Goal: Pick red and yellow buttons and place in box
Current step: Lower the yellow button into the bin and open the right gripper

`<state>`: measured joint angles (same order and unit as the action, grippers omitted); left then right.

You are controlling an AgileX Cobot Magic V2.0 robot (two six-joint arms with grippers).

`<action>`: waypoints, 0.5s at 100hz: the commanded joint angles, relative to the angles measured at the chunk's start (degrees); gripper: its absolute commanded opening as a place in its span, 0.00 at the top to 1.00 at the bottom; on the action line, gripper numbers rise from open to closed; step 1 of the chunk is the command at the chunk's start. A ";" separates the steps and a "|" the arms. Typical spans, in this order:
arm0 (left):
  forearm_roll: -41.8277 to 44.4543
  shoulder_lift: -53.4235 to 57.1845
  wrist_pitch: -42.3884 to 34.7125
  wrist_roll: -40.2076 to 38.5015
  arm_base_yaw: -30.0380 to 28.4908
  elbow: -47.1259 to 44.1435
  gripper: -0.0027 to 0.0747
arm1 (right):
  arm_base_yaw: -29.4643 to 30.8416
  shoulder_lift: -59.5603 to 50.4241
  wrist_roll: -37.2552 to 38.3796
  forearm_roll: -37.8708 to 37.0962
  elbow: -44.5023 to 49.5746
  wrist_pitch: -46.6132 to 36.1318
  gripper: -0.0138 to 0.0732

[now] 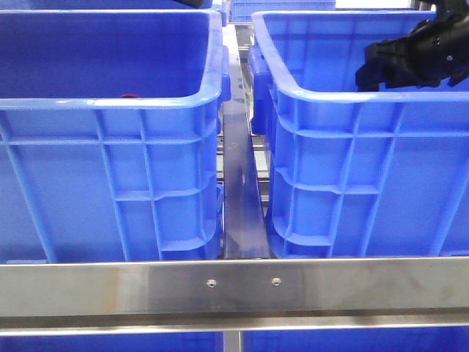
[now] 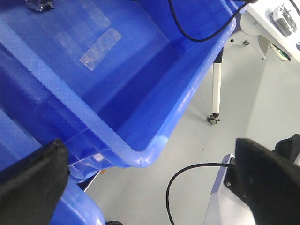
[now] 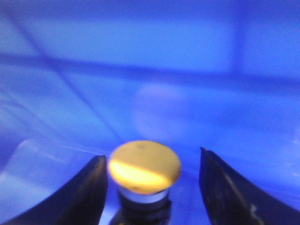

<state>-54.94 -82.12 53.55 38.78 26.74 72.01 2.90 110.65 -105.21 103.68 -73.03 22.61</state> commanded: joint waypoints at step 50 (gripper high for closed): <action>-2.59 2.00 -1.12 0.00 0.38 1.56 0.10 | 0.21 -7.75 0.98 4.92 4.73 3.67 0.31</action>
<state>-54.41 -82.12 53.44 38.78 26.74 72.01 2.90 108.01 -104.55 103.68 -67.88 23.49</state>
